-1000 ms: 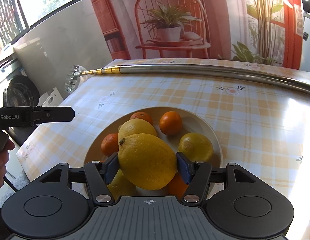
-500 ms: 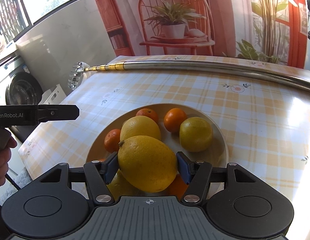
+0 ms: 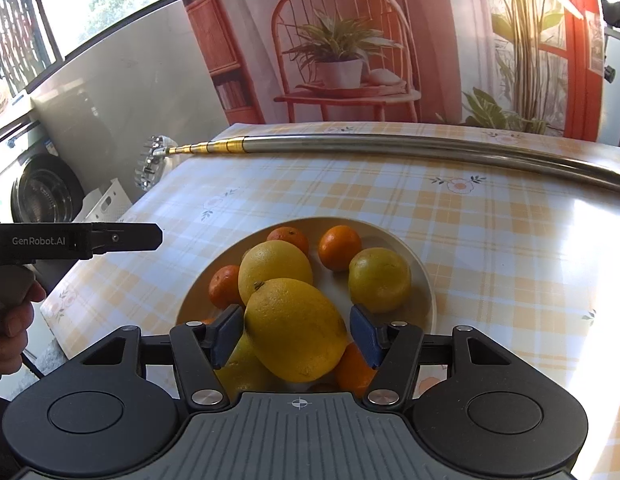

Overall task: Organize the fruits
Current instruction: 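Open the right tool to release the lemon onto the plate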

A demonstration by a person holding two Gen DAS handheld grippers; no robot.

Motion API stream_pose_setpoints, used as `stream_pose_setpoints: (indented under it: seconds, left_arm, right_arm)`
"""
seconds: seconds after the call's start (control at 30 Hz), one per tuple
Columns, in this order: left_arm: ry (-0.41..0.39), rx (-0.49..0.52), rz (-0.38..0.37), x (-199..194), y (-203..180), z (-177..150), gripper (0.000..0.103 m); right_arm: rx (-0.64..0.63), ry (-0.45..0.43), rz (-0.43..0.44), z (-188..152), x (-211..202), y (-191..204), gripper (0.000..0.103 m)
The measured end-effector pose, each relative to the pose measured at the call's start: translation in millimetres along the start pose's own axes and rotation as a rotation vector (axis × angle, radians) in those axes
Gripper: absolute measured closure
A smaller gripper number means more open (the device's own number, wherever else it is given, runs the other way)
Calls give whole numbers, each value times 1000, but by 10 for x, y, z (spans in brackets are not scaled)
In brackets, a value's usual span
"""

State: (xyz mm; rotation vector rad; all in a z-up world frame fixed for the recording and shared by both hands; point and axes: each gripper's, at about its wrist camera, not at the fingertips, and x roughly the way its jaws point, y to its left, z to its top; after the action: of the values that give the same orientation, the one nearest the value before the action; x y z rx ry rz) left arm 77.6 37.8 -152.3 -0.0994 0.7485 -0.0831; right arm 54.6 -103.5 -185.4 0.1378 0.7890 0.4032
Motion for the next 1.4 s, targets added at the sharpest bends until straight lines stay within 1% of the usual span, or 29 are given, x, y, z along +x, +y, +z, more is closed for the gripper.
stream_pose_setpoints:
  seconds: [0.1, 0.37, 0.5, 0.6, 0.77, 0.87, 0.97, 1.1, 1.27, 1.33, 1.4]
  left_arm:
    - [3, -3, -2, 4, 3, -2, 11]
    - [5, 2, -1, 9, -9, -11, 11]
    - [9, 5, -1, 11, -21, -15, 11]
    - [8, 11, -1, 9, -28, -22, 11]
    - [12, 10, -2, 15, -27, -25, 11]
    - [11, 14, 1, 12, -32, -28, 11]
    - [3, 15, 2, 7, -33, -22, 11]
    - [-15, 16, -6, -18, -31, -10, 11]
    - [-44, 46, -16, -69, -72, 44, 11]
    - [-62, 64, -20, -115, -99, 91, 11]
    - [-84, 77, -32, -184, -122, 160, 11]
  right_arm:
    - [-1, -13, 15, -9, -42, -14, 54]
    - [-7, -11, 18, -19, -33, -13, 55]
    - [-10, 12, 23, -39, 14, 20, 55]
    - [11, 26, 29, -51, 49, -13, 55]
    - [45, 24, 48, -59, 56, -69, 54]
    - [40, 27, 44, -53, 54, -70, 55]
    - [35, 3, 41, -24, 12, -71, 54]
    - [61, -47, 3, 71, -120, -126, 45]
    - [117, -106, -54, 216, -337, -222, 25]
    - [128, -146, -58, 299, -454, -232, 11]
    - [126, -179, -59, 373, -557, -215, 3]
